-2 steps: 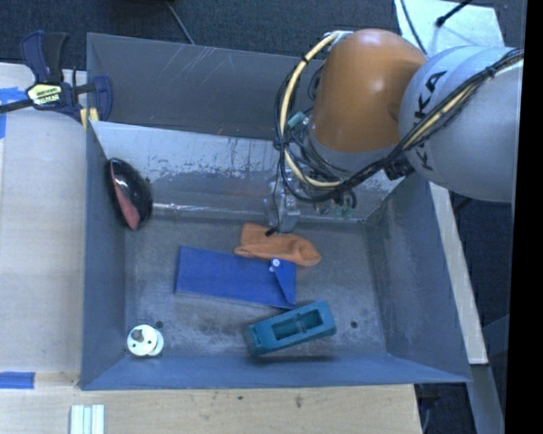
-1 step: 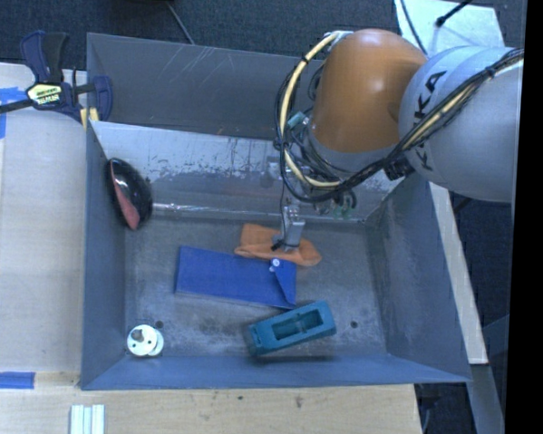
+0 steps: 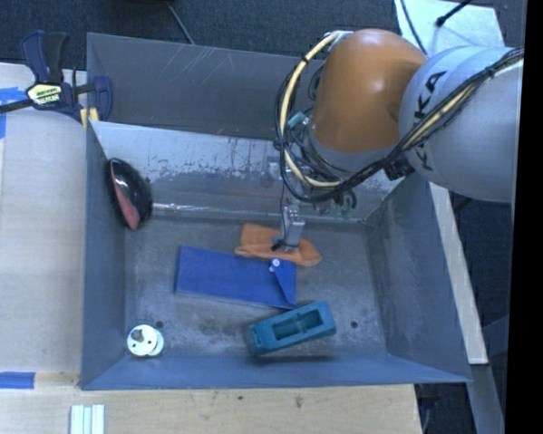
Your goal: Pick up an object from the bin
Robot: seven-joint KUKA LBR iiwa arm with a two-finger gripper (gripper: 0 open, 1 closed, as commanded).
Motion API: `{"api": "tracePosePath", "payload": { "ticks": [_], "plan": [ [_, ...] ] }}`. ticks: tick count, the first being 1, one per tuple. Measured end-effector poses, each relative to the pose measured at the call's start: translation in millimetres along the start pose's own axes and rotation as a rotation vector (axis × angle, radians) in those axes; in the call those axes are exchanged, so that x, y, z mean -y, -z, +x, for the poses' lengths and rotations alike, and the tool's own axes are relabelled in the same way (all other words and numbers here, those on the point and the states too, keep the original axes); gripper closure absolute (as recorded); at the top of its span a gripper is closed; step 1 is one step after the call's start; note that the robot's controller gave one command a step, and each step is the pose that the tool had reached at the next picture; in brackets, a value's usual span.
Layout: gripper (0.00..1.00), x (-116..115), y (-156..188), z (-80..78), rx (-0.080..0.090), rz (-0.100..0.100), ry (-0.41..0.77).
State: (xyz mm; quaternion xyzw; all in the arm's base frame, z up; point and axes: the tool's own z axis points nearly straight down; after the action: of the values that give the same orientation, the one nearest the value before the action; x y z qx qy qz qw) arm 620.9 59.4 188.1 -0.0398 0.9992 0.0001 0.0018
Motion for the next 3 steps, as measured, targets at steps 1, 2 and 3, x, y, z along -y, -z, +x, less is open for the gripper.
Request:
{"api": "tracePosePath", "payload": {
  "ticks": [1,2,3],
  "plan": [
    [0.0,6,-55,4.1,0.006,0.0,-0.048],
    [1.0,20,-102,20.2,0.003,-0.002,-0.043],
    [1.0,20,-103,20.2,0.003,-0.002,-0.043]
  ]
}}
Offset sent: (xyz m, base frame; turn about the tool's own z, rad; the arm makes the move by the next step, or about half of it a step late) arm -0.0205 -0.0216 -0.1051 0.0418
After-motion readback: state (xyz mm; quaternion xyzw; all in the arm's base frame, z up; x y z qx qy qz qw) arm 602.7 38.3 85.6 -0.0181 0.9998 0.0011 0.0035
